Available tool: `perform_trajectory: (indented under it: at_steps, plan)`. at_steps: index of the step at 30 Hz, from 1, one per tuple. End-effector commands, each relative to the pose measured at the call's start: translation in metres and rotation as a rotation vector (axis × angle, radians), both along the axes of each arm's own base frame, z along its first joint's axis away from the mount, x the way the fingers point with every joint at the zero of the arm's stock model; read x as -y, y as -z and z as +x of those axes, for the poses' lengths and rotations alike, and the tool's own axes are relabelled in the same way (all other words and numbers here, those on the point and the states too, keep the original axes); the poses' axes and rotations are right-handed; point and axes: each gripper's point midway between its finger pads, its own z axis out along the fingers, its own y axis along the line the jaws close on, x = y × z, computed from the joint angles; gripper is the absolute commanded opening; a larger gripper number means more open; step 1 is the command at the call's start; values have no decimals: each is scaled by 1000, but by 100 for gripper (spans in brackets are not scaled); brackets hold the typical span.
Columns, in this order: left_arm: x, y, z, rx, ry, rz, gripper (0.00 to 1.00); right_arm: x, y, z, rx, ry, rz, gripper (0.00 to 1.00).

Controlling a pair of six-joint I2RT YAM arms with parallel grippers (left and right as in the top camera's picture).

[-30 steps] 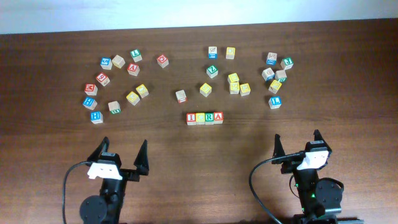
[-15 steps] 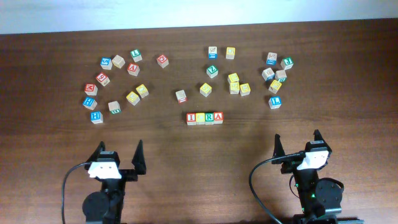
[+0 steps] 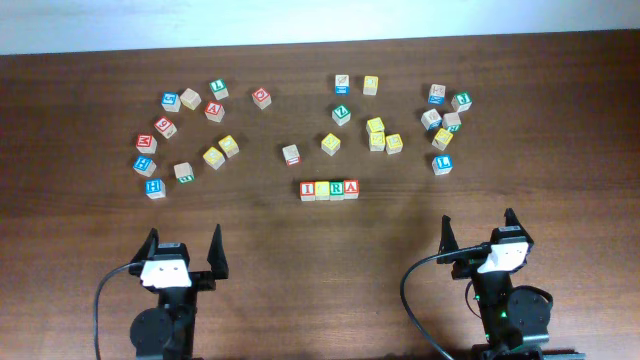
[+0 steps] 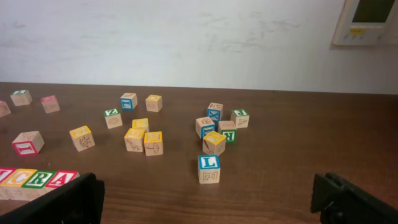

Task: Spell out ICRA

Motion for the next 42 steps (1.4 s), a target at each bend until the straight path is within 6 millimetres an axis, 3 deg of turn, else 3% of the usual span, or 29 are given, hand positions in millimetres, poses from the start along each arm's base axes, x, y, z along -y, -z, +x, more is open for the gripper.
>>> perform_trajectory:
  at_steps: [1, 42]
  plan:
    - [-4, 2, 0, -2, -25, -40, 99, 0, 2, 0, -3, 5, 10, 98]
    - [0, 2, 0, 0, -4, -17, 99, 2, 2, 0, -5, 16, 8, 98]
